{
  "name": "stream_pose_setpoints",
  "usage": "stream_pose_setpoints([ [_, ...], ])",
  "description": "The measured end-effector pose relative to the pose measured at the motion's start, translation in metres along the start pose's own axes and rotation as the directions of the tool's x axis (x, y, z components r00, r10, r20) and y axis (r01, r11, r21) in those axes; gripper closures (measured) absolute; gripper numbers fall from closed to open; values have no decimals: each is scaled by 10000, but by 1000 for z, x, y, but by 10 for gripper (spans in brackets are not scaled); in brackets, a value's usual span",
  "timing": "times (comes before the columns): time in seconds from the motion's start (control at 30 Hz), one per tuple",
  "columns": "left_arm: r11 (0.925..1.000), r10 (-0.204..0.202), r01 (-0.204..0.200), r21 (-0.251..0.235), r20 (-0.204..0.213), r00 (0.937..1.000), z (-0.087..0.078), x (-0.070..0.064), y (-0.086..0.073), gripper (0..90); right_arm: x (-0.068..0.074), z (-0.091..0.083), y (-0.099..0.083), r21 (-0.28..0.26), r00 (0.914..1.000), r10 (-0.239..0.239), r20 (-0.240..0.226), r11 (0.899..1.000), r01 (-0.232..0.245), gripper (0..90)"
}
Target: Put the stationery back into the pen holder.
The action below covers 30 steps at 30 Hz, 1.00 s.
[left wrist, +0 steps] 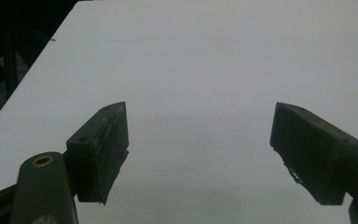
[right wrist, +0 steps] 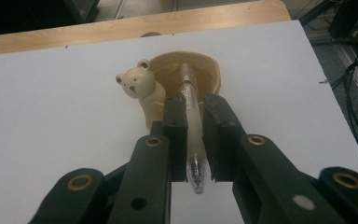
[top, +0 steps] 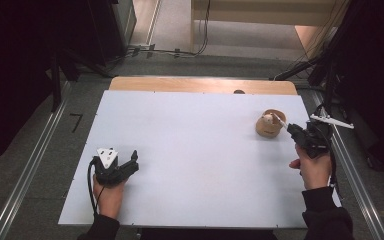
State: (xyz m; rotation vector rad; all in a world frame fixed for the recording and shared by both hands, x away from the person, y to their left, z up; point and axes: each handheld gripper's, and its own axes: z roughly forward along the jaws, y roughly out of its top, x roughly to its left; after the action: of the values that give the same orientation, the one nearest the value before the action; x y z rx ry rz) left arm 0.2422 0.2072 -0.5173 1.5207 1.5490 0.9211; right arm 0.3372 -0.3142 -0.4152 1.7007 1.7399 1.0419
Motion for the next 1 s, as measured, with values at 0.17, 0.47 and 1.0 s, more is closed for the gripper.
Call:
stream_pose_setpoints([
  [0.17, 10000, 7, -7, 1, -2, 10000, 0, 0, 0, 200, 1, 2, 4, 123, 9999, -95, 40, 9999, 95, 776],
  [0.47, 10000, 27, -27, -24, 1, 10000, -1, 0, 0, 200, 4, 5, 8, 228, 9996, -266, 133, 9994, 263, 782],
  [1.0, 10000, 7, -7, -34, 3, 10000, -1, 0, 0, 200, -1, 9, 10, 116, 9998, -126, 167, 9999, 124, 706],
])
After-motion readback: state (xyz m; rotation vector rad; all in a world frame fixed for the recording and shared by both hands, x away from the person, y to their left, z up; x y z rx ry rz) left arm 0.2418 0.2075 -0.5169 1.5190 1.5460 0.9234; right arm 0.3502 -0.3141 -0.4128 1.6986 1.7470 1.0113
